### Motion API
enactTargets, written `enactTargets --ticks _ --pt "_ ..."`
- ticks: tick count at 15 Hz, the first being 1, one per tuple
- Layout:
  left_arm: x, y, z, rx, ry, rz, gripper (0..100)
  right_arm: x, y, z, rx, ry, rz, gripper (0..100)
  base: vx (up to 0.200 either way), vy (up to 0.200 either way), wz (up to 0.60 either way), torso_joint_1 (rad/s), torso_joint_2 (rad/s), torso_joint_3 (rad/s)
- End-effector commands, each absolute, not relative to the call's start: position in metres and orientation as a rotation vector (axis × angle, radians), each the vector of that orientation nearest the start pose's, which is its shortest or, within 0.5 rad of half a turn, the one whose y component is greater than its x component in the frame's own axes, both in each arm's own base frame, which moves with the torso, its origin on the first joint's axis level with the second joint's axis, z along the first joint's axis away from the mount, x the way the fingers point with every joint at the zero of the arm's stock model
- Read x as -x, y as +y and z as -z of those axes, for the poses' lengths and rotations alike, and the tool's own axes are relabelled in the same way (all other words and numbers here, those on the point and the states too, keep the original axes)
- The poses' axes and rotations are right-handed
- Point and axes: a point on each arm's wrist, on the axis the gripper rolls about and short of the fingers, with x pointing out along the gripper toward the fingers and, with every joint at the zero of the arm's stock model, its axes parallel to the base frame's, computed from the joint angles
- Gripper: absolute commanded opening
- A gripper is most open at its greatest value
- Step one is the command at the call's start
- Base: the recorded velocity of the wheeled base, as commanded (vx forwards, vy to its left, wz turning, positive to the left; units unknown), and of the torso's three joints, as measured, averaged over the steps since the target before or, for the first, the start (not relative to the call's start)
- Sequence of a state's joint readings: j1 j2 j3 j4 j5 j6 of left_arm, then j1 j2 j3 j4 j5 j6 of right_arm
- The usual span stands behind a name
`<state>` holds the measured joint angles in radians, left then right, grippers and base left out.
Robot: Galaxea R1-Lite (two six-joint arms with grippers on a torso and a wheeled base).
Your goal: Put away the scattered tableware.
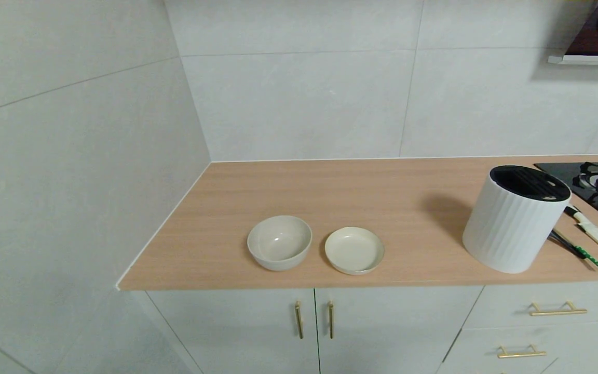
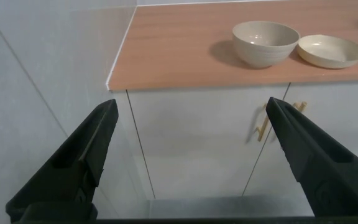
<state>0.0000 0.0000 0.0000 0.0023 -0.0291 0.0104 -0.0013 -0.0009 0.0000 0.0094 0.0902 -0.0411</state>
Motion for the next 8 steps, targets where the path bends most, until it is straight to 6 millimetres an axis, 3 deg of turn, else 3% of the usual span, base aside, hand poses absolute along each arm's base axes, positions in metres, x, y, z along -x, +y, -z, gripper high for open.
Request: enactTargets --ticks 1,6,8 --pt "0.0228 -0.0007 -0.0752 -0.011 0.003 0.029 100 0.0229 0.0021 -0.0745 0.041 0.007 -0.089 100 0.0 0.0 0.0 0.0 0.0 0.0" --pt "0.0228 -0.0007 -0.0752 -0.009 0.003 0.029 100 0.0229 0.0021 -0.0745 0.041 0.007 -0.089 100 0.0 0.0 0.0 -0.011 0.02 0.011" --pt "0.0228 -0.0007 -0.0752 -0.009 0.003 0.029 100 0.0229 0.0021 -0.0745 0.041 0.007 -0.089 100 0.0 0.0 0.0 -0.146 0.33 0.176"
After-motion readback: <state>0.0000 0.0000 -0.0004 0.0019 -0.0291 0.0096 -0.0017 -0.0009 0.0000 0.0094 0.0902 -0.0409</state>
